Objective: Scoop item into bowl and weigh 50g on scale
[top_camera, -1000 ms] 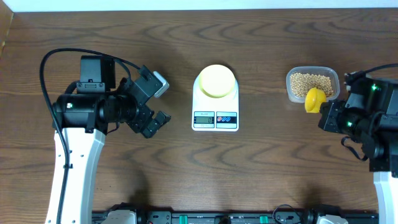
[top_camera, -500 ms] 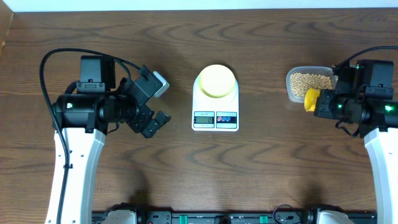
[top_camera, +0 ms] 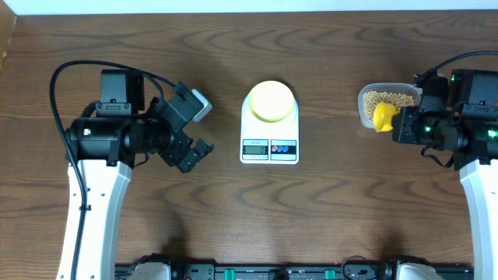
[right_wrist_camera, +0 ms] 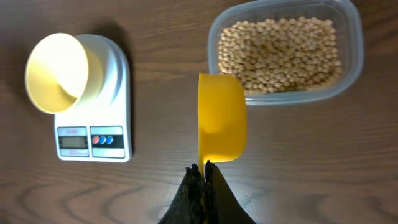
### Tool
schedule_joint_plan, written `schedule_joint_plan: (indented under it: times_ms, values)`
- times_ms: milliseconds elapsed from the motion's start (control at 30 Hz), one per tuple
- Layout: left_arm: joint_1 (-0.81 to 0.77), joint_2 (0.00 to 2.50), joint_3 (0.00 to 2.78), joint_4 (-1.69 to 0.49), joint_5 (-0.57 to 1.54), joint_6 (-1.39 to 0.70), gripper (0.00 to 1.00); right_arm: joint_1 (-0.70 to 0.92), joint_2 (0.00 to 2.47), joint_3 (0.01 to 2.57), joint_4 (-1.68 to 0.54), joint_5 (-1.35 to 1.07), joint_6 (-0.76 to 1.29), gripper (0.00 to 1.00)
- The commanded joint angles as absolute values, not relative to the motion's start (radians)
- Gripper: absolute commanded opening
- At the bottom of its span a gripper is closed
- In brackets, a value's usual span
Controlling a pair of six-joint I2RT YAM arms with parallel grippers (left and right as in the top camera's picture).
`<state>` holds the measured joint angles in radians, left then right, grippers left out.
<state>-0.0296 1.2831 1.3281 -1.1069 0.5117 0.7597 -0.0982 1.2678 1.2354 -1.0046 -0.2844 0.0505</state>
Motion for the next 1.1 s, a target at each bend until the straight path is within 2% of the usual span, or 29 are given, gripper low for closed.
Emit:
schedule_joint_plan:
  times_ms: [0,167,467,600,767,900,1067]
  values:
    - [-0.025,1.285,1.328,-1.11,0.524,0.766,0.98,-0.09,1.264,1.258,-0.997,-0.325,0.058,0.01]
    - [-0.025,1.285,1.328,-1.11,0.524,0.766,0.98,-0.09,1.264,1.251,-0.997,-0.308,0.035,0.01]
    - [-0.025,1.285,1.328,-1.11,0.524,0.766,0.98,-0.09,1.311,1.201,-0.99,-0.136,-0.02,0.01]
    - [-0.025,1.285,1.328,-1.11,0.524,0.766,0.98,-0.09,1.315,1.201,-0.967,-0.137,-0.147,0.01]
    - [-0.025,1.285,1.328,-1.11,0.524,0.766,0.98,-0.09,1.316,1.201,-0.913,-0.127,-0.213,0.01]
    - [-0.025,1.285,1.328,-1.11,0.524,0.766,0.98,-0.09,1.324,1.201,-0.878,-0.03,-0.215,0.01]
    - [-0.025,1.285,1.328,-1.11,0.524,0.766,0.98,-0.09,1.392,1.2,-0.832,-0.023,-0.218,0.01]
